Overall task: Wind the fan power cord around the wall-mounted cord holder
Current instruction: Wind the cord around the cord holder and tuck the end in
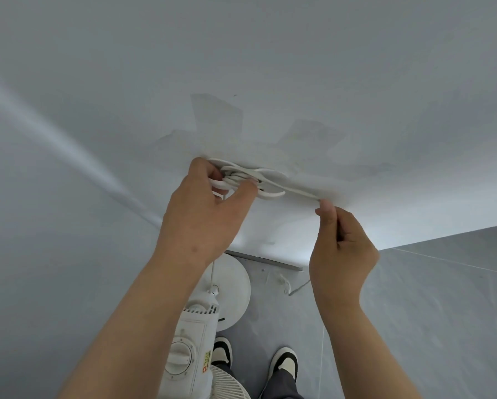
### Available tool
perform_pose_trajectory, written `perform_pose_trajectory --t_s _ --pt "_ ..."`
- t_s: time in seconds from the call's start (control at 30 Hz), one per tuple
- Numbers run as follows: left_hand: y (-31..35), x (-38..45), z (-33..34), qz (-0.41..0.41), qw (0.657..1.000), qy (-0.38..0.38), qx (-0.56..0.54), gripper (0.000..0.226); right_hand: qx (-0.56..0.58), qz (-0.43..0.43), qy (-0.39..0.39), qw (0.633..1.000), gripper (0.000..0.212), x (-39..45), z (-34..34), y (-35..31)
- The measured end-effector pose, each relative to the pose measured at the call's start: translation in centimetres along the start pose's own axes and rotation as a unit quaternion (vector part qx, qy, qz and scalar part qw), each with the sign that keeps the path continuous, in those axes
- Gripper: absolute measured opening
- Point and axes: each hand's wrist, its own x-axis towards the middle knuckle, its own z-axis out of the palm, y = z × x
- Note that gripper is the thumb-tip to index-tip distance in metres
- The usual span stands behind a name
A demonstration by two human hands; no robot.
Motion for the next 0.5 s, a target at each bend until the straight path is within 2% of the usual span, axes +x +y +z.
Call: perform_pose_trajectory --t_s 0.1,0.2,0.33,0.43,0.5 --pt "0.0 -0.1 0.2 0.003 1.000 0.006 0.003 0.032 -0.026 -0.013 -0.023 0.999 0.029 0.1 0.0 0.4" --pt "0.1 -0.5 0.6 0.005 1.000 0.016 0.004 0.045 -0.050 0.015 -0.076 0.996 0.042 0.5 0.2 0.7" --pt "0.3 -0.7 0.9 0.006 1.000 0.016 -0.008 0.057 -0.065 0.093 -0.165 0.980 0.038 1.3 0.7 0.9" --pt "0.2 -0.5 1.0 0.008 0.999 0.015 -0.030 0.057 -0.029 0.175 -0.225 0.958 0.039 1.5 1.2 1.7" --pt "-0.3 -0.7 1.1 0.013 0.997 0.017 -0.076 0.062 -0.003 0.189 -0.243 0.952 0.036 1.4 1.4 2.5"
